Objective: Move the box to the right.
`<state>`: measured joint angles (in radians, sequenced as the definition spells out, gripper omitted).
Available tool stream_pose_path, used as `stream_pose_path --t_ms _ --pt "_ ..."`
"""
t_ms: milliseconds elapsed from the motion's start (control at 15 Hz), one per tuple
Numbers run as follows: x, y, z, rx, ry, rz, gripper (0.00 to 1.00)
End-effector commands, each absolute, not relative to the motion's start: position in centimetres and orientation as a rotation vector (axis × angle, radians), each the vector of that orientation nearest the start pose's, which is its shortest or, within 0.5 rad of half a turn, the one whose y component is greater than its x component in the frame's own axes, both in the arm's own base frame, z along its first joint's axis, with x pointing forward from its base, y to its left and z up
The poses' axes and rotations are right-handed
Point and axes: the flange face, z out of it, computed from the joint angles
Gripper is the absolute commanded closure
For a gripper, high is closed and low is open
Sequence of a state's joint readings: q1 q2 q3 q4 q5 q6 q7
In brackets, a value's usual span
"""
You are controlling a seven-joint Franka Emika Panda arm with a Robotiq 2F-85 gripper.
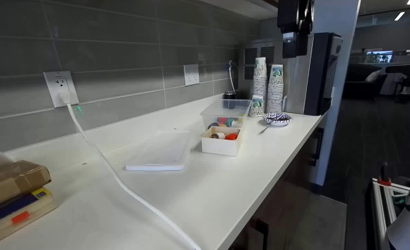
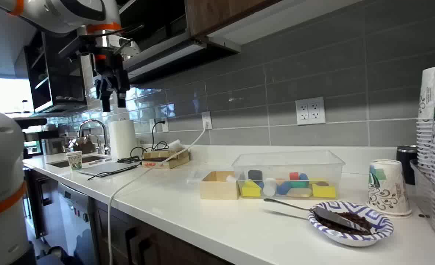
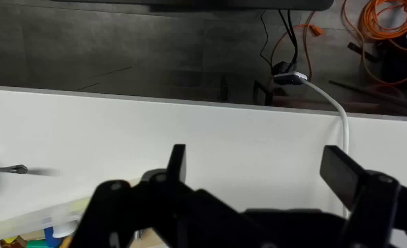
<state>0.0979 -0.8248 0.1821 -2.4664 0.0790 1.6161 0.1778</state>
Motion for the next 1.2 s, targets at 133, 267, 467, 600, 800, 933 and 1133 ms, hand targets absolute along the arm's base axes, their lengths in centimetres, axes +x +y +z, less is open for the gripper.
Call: stream_pose_path --t_ms 133,267,467,600,800,933,1133 --pt "28.5 10.3 55.1 -3.200 -0.060 0.030 0.00" --pt "29.2 10.0 55.0 -3.183 0.017 0.033 0.00" --pt "31.1 8.4 54.0 -3.158 0.299 -0.009 0.00" --pt "32.5 7.2 53.2 -3.133 0.462 -0.068 0.00" --pt "34.8 5.1 51.4 -3.066 0.701 -0.122 0.00" --pt "36.4 3.7 50.1 -3.002 0.850 -0.167 0.00" --pt "38.7 1.7 47.7 -2.904 1.062 -0.240 0.00"
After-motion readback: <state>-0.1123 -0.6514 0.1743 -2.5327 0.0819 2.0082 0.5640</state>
